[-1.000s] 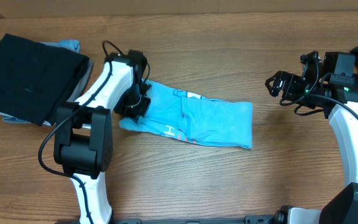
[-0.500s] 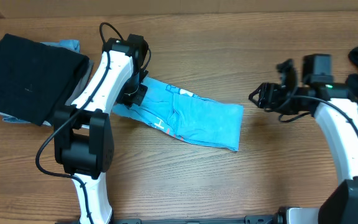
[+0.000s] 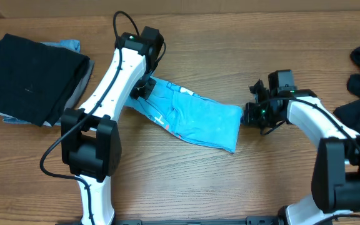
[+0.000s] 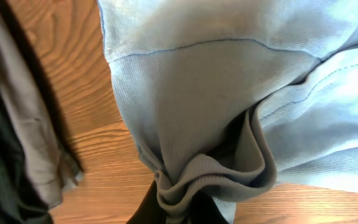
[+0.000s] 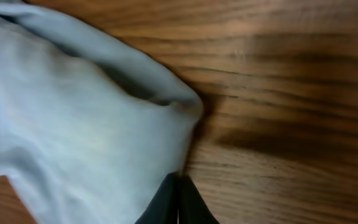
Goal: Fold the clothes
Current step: 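Lift the left end with the left gripper and fold it rightward, then carry the left end over onto the right half with the left gripper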
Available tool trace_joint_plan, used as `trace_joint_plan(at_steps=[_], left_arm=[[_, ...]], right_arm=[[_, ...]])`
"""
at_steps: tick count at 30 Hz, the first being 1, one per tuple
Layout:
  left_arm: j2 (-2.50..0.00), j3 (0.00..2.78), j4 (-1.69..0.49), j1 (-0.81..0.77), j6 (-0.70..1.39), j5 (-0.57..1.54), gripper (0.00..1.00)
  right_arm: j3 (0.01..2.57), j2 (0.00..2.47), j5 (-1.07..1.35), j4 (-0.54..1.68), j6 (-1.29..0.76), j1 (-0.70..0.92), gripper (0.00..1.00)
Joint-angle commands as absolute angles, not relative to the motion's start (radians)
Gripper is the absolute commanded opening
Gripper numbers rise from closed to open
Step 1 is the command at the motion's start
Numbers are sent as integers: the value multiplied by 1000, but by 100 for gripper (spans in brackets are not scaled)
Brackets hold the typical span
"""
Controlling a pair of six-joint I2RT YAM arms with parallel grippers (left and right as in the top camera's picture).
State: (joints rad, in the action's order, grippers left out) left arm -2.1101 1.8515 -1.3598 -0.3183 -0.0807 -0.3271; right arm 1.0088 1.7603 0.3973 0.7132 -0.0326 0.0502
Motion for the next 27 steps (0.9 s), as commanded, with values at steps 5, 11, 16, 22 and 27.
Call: trace_joint_plan(at_steps=[5, 11, 16, 22, 27], left_arm=[[-2111, 1883, -1361, -407, -89, -503, 4], [-2111, 1898, -1369, -446, -90, -532, 4], [-2111, 1940, -1386, -489, -91, -588, 4], [-2111, 1959, -1395, -514, -95, -587, 4], [-2111, 1960, -1399, -574, -132, -589, 4]], right_arm=[[999, 1797, 446, 666, -11, 49, 4], [999, 1797, 446, 660, -11, 49, 4], [999, 1797, 446, 658, -11, 49, 4], [999, 1797, 445, 661, -11, 49, 4], [999, 1797, 445, 654, -11, 49, 4]])
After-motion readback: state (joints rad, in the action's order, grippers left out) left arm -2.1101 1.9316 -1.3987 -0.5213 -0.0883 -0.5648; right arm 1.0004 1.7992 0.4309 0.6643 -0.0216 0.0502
